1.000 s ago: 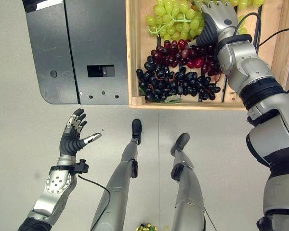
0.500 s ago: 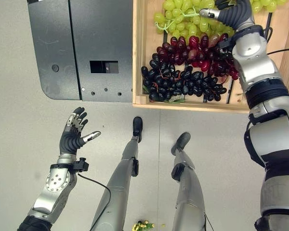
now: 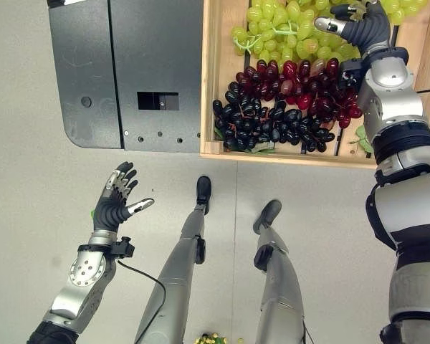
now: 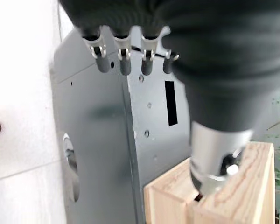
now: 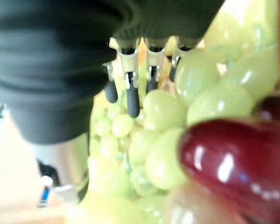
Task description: Pick up the fruits from the basket on one side to the basket on the other side
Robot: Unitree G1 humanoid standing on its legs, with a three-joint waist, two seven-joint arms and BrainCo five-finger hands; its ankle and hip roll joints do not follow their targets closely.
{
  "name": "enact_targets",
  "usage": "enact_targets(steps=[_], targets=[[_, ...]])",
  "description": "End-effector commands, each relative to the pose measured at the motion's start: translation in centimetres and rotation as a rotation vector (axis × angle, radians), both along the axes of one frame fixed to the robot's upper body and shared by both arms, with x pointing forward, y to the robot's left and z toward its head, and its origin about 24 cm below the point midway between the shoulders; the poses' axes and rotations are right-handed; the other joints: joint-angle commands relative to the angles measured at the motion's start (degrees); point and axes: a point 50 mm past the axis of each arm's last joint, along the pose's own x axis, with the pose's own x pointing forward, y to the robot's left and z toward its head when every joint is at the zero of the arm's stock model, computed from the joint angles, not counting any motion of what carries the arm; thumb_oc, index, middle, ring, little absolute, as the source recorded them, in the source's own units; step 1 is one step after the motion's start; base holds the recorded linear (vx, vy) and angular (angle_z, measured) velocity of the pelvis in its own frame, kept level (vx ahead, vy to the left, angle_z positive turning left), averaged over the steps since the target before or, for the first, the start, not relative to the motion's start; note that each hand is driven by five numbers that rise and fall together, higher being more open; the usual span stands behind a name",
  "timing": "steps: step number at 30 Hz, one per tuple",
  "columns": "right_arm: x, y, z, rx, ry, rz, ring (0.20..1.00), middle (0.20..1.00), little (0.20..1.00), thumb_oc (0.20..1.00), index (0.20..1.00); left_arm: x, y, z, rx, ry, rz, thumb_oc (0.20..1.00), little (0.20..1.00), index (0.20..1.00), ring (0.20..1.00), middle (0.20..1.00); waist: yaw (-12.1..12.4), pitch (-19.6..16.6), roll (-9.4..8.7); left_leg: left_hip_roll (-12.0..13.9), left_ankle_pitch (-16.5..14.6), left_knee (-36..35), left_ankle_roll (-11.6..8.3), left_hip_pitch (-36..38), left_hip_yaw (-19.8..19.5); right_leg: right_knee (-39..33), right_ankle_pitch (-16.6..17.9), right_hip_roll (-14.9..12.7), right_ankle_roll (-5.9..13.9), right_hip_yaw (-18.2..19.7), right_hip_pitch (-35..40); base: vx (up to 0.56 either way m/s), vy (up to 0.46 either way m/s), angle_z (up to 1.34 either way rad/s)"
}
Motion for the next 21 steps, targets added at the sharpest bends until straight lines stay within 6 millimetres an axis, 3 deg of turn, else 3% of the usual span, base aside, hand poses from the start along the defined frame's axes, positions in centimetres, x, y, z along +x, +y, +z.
enact_targets(steps=[1, 2, 3, 6, 21], targets=[[0.0, 0.8, 1.0, -0.252, 0.003, -0.116, 1.0, 1.0, 1.0, 1.0, 1.0, -0.7, 0.9, 1.5, 0.017, -0.073, 0.029, 1.0, 1.0, 1.0, 1.0, 1.0, 0.2, 0.6, -3.61, -0.8, -7.2, 1.2, -0.85, 5.5, 2.3, -12.6, 7.1, 0.1, 6.13, 0.7, 6.6, 0.0, 0.0, 0.0], [0.0, 0.9, 1.0, -0.256, 0.002, -0.116, 1.0, 1.0, 1.0, 1.0, 1.0, -0.7, 0.9, 1.5, 0.015, -0.074, 0.03, 1.0, 1.0, 1.0, 1.0, 1.0, 0.2, 0.6, -3.51, -0.8, -7.2, 1.2, -0.85, 5.5, 2.3, -12.6, 7.1, 0.1, 6.13, 0.7, 6.6, 0.0, 0.0, 0.0], [0.2, 2.0, 1.0, -0.394, 0.019, -0.119, 1.0, 1.0, 1.0, 1.0, 1.0, -0.7, 0.9, 1.6, 0.023, -0.08, 0.03, 1.0, 1.0, 1.0, 1.0, 1.0, 0.1, 0.6, -3.8, -0.7, -7.2, 1.0, -0.84, 5.5, 2.2, -12.7, 7.2, 0.1, 6.13, 0.6, 6.6, 0.0, 0.0, 0.0], [0.1, 3.1, 1.3, -0.543, 0.009, -0.144, 1.0, 1.0, 1.0, 1.0, 1.0, -0.8, 0.9, 1.7, 0.02, -0.091, 0.032, 1.0, 1.0, 1.0, 1.0, 1.0, 0.1, 0.6, -4.01, -0.8, -7.1, 0.9, -0.81, 5.5, 2.2, -12.9, 7.3, 0.1, 6.12, 0.5, 6.7, 0.0, 0.0, 0.0], [0.1, 5.6, -0.1, -0.932, 0.066, -0.082, 1.0, 1.0, 1.0, 1.0, 1.0, -1.1, 1.3, 2.2, 0.048, -0.116, 0.024, 1.0, 1.0, 1.0, 1.0, 1.0, 0.4, 0.6, -4.77, -0.7, -7.0, 0.5, -0.83, 5.7, 2.0, -13.7, 7.7, 0.2, 6.41, 0.2, 7.1, 0.0, 0.0, 0.0]])
